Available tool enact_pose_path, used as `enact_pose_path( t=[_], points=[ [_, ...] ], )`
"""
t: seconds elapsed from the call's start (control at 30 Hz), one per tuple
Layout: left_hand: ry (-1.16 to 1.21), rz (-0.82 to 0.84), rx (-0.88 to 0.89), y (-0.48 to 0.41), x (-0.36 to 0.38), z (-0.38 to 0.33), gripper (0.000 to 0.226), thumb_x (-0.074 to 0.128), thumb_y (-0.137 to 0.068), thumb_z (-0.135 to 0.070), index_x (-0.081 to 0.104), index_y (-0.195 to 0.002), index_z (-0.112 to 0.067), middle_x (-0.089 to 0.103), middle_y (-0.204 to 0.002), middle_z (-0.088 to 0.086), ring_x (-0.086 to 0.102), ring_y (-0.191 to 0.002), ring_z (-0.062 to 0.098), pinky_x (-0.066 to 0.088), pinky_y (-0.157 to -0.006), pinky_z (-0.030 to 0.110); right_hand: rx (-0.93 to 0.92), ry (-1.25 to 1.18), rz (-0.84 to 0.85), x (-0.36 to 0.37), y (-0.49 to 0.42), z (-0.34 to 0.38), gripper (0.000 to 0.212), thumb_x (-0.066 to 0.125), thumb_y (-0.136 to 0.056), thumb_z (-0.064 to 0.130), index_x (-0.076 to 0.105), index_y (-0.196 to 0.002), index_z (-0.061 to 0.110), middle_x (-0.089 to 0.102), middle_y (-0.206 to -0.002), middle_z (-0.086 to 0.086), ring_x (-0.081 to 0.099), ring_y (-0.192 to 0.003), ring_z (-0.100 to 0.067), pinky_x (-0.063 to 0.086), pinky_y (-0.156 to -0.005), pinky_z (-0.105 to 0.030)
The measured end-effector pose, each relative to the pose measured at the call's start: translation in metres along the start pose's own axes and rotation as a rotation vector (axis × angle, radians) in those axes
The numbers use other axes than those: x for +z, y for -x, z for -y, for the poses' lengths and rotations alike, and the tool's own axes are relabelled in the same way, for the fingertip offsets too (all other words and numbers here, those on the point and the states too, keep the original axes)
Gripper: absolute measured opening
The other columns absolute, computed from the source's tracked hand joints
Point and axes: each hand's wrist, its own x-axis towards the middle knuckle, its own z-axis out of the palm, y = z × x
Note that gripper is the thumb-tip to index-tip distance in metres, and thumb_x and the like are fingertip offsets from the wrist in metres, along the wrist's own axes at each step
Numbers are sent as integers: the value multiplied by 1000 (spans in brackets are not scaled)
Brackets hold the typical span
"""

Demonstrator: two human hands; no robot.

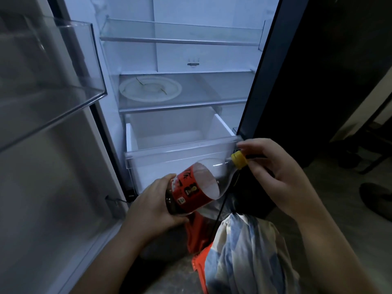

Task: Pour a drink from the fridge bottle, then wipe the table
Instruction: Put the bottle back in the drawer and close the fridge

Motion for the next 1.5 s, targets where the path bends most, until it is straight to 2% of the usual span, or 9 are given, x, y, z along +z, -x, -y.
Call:
enact_pose_path(
  t=[0.1, 0.33, 0.5, 0.63, 0.9, 1.13, 1.23, 1.4, 1.5],
  points=[
    [-20, -8, 4, -7, -1, -2, 95, 85, -50, -46, 41, -133, -35, 53, -123, -17, 52, -112, 7, 45, -89, 28, 3, 68, 29, -10, -4, 2, 28, 59, -89, 5, 66, -111, 22, 60, -110, 11, 58, -108, -9, 46, -90, -20],
    [-98, -38, 92, -18, -2, -8, 96, 68, -47, -60, 44, -135, -29, 58, -117, -9, 54, -108, 15, 39, -85, 27, 190, 375, -68, -3, -7, -15, 15, 54, -89, 38, 60, -94, 24, 57, -89, 12, 53, -82, 4, 40, -68, -7],
    [63, 18, 74, -26, -4, -12, 92, 76, -43, -53, 41, -128, -44, 52, -116, -26, 51, -108, 1, 47, -89, 30, -172, 331, -131, -4, -9, -24, 32, 50, -91, 45, 51, -114, 22, 54, -100, 10, 53, -88, 0, 42, -77, -10],
    [101, 57, 113, -32, -15, -19, 89, 77, -42, -56, 39, -123, -53, 49, -114, -32, 49, -106, -7, 46, -89, 24, -412, 350, -133, -19, -23, -33, 38, 47, -91, 54, 49, -98, 18, 55, -80, 2, 48, -66, -6, 42, -59, -17],
    [-156, -170, 206, -45, -30, -32, 90, 85, -50, -43, 46, -130, -31, 59, -112, -9, 54, -102, 16, 42, -82, 30, 31, 342, -263, -17, -43, -17, 41, 42, -95, 43, 44, -62, 17, 41, -49, 6, 43, -44, -8, 29, -43, -18],
    [-13, -48, 254, -49, -41, -33, 92, 80, -47, -51, 43, -130, -41, 53, -115, -23, 50, -106, 0, 44, -89, 26, -686, 467, -320, -34, -47, -21, 37, 37, -99, 35, 54, -78, 9, 57, -58, -6, 51, -47, -17, 38, -47, -27],
    [-2, -82, 263, -50, -41, -37, 91, 82, -47, -47, 43, -128, -42, 54, -113, -22, 52, -104, 3, 45, -87, 27, -563, 456, -347, -37, -54, -14, 42, 39, -98, 25, 55, -64, 5, 51, -51, -2, 46, -42, -14, 35, -43, -25],
    [-242, -268, 292, -60, -42, -41, 94, 90, -40, -35, 53, -126, -22, 63, -106, -2, 60, -93, 25, 42, -79, 34, 87, 403, -317, -25, -58, -10, 38, 41, -93, 31, 43, -57, 19, 44, -46, 2, 42, -42, -10, 35, -44, -28],
    [-225, -281, 286, -63, -48, -43, 93, 92, -41, -30, 54, -125, -21, 62, -108, -4, 58, -95, 23, 38, -78, 28, -202, 481, -407, -21, -55, -12, 40, 38, -97, 40, 52, -69, 15, 48, -54, 9, 45, -44, -4, 36, -43, -19]
  ],
)
